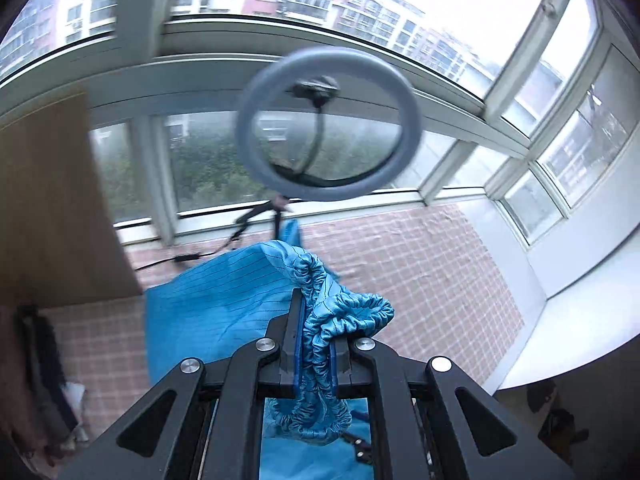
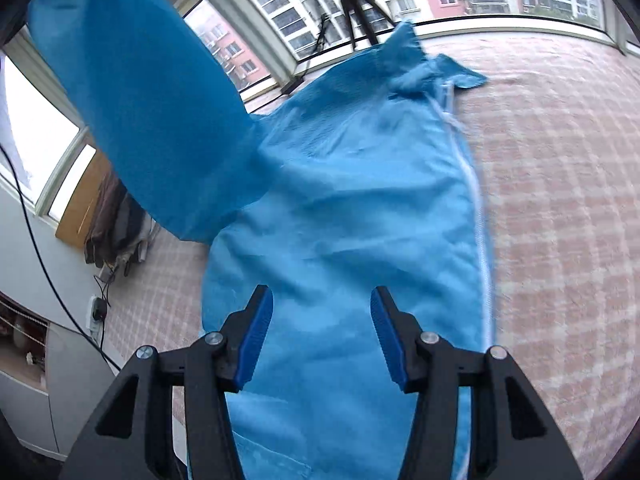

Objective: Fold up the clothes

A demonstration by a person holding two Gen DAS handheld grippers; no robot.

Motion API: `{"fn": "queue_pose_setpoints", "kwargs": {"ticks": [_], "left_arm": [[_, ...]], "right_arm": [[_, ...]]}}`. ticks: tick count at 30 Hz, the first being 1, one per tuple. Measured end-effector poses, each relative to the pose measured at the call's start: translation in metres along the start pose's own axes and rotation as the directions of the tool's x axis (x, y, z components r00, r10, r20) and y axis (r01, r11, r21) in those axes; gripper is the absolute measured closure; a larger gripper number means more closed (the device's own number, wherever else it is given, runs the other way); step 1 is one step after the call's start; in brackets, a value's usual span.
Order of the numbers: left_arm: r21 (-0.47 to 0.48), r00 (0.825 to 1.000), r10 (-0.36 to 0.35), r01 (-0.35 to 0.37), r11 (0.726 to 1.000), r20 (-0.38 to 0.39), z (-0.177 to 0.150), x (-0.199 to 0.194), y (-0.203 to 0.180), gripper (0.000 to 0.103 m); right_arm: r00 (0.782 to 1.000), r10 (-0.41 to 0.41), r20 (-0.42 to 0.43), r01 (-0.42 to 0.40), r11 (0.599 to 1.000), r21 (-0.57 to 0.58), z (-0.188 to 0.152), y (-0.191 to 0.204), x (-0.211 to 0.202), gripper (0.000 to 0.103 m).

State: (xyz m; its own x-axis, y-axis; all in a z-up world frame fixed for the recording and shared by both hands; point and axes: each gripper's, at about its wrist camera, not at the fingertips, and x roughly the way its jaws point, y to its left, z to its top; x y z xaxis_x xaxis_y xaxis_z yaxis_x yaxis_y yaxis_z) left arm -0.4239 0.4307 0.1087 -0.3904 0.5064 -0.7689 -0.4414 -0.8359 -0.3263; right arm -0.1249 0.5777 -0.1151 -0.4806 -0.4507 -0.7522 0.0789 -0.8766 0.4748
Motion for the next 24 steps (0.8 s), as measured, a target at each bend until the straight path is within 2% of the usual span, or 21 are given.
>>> {"fn": "queue_pose_setpoints", "kwargs": {"ticks": [5,8,10,14,18,21,24], "left_arm": [[0.09,0.991,-0.101,0.108,0.99,-0.084,0.022,0.099,-0.103,0.095],[0.113,0.98,-0.15,0.165,0.98,-0.13,0.021,0.135,-0.132,0.095],[0.116,0.975,-0.162,0.181,0.977,-0.154,0.017,0.156,-0.138,0.095],[0.083,0.969,-0.134,0.154,0.985,-0.206,0.006,0.182,-0.116,0.095],[0.088,0.972,-0.106,0.127,0.988,-0.208,-0.002,0.173,-0.082,0.095],[0.06,0.977,-0.092,0.105,0.993,-0.194,-0.005,0.16,-0.039,0.095],[0.0,0.98,-0.07,0.071,0.997,-0.184,-0.014,0.155,0.014,0.095]], "right_arm": [[0.995,-0.093,0.041,0.089,0.992,0.088,-0.033,-0.06,-0.04,0.052],[0.992,-0.113,0.058,0.106,0.989,0.106,-0.041,-0.077,-0.054,0.052],[0.991,-0.116,0.071,0.108,0.987,0.117,-0.044,-0.087,-0.062,0.052],[0.991,-0.097,0.091,0.089,0.992,0.092,-0.023,-0.085,-0.055,0.052],[0.995,-0.04,0.095,0.035,0.998,0.05,0.011,-0.067,-0.031,0.052],[0.996,0.008,0.083,-0.012,0.999,0.052,0.031,-0.059,-0.01,0.052],[0.999,0.037,0.033,-0.039,0.998,0.04,0.051,-0.049,0.018,0.052]]}}
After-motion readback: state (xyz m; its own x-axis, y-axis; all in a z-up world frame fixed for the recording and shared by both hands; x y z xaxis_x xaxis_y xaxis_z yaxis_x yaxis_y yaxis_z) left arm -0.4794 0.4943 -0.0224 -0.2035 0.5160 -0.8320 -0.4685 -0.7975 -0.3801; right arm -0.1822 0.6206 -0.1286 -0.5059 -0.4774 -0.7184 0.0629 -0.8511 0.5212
